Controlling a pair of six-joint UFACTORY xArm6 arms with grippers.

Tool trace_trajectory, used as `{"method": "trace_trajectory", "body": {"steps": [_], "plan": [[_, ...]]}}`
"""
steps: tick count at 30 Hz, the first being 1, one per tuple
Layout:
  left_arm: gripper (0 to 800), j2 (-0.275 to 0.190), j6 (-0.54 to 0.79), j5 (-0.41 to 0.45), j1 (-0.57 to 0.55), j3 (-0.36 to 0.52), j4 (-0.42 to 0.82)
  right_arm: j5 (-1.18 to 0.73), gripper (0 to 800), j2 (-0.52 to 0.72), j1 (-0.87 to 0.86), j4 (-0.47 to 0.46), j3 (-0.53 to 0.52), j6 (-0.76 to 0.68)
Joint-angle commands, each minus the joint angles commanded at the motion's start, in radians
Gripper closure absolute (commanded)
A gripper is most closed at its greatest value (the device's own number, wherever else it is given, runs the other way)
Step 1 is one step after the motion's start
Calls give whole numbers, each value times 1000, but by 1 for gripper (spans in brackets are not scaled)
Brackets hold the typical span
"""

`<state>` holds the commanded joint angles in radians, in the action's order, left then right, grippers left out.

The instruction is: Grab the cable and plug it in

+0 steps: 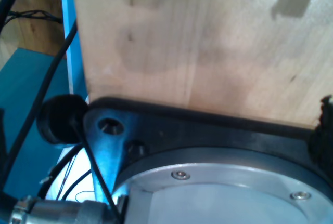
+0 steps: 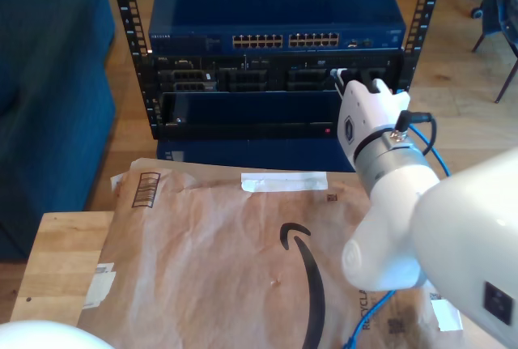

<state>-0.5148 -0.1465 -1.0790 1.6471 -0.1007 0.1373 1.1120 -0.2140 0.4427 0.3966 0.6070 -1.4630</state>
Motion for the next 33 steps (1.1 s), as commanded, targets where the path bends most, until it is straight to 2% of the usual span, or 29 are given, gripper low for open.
{"method": "trace_trajectory", "body": {"steps": [5, 12, 33], "plan": [[0, 0, 0, 0, 0, 0, 0, 46, 800, -92, 6, 48, 89, 55], [0, 0, 0, 0, 0, 0, 0, 68, 800, -190, 8, 97, 203, 57], [0, 0, 0, 0, 0, 0, 0, 158, 800, -379, 6, 198, 407, 120]]}}
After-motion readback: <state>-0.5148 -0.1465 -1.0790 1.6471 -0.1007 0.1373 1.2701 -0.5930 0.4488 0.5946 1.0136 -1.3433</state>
